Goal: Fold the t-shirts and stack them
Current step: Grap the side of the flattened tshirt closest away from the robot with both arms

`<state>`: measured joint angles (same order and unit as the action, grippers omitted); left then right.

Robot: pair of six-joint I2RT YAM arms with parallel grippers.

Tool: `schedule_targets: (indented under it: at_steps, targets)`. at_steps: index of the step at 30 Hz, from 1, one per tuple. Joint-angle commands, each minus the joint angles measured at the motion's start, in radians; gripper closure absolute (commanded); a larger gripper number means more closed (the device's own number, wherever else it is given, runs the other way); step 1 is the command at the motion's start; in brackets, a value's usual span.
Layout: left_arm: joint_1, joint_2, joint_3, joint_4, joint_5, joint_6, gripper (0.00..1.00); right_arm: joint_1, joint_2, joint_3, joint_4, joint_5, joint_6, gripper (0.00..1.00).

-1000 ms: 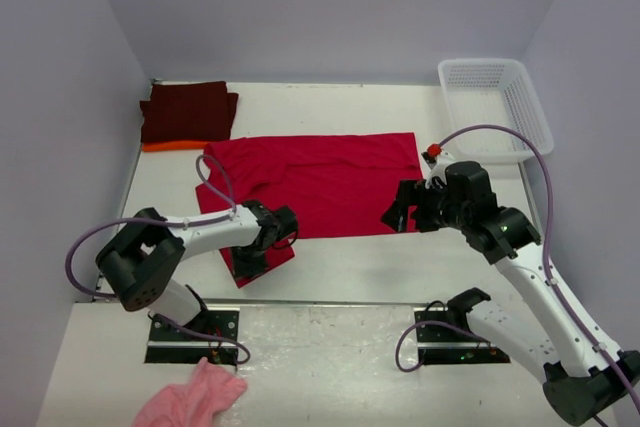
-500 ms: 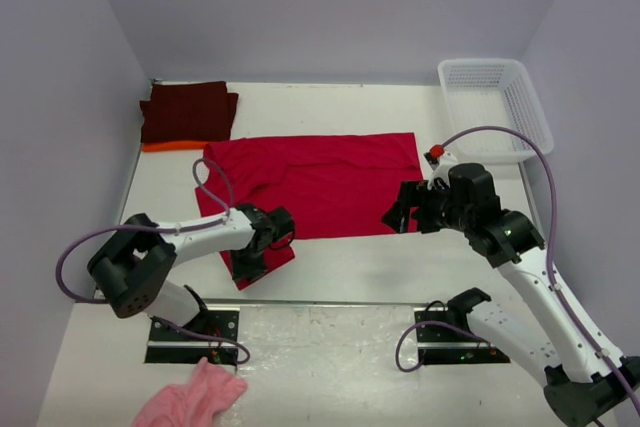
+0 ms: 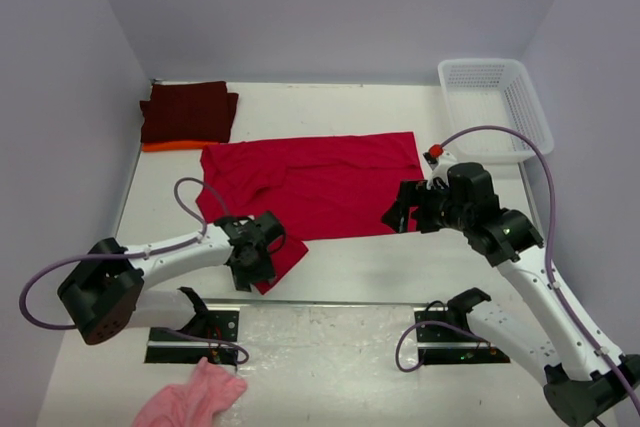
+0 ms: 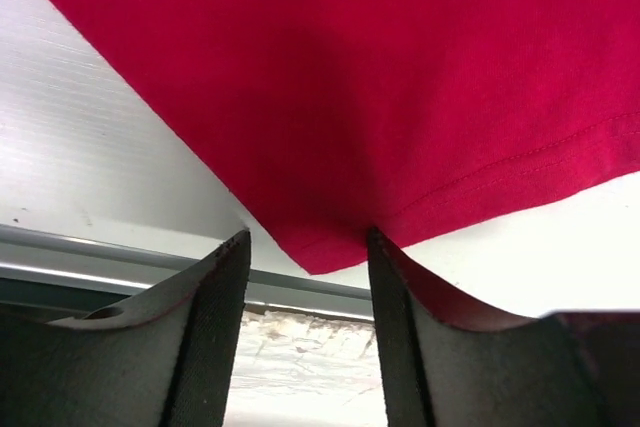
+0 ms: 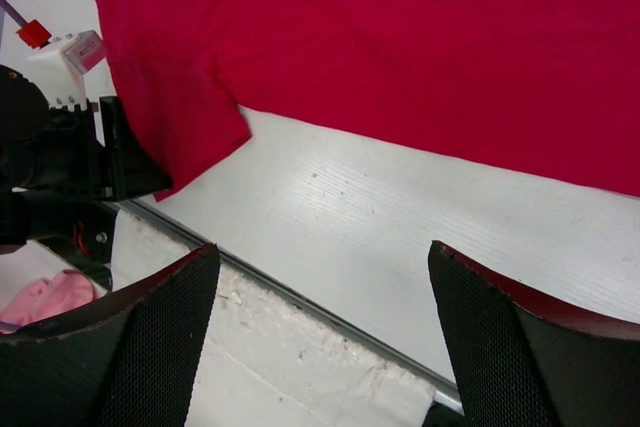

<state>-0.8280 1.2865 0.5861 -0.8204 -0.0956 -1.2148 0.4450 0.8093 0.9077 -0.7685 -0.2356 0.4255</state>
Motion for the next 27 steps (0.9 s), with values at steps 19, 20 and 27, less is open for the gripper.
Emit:
schedule_targets:
  at_steps: [19, 20, 27]
  targets:
    - [-0.013, 0.136, 0.119, -0.005, -0.064, -0.017, 1.0, 0.006, 0.069, 0.026, -0.023, 0.097, 0.067, 0.16]
    - [-0.013, 0.102, 0.136, -0.032, -0.073, -0.025, 1.0, 0.004, 0.091, 0.033, -0.035, 0.132, 0.102, 0.17]
    - [-0.014, -0.021, 0.283, -0.236, -0.125, -0.02, 1.0, 0.006, 0.295, 0.054, -0.058, 0.344, 0.277, 0.16]
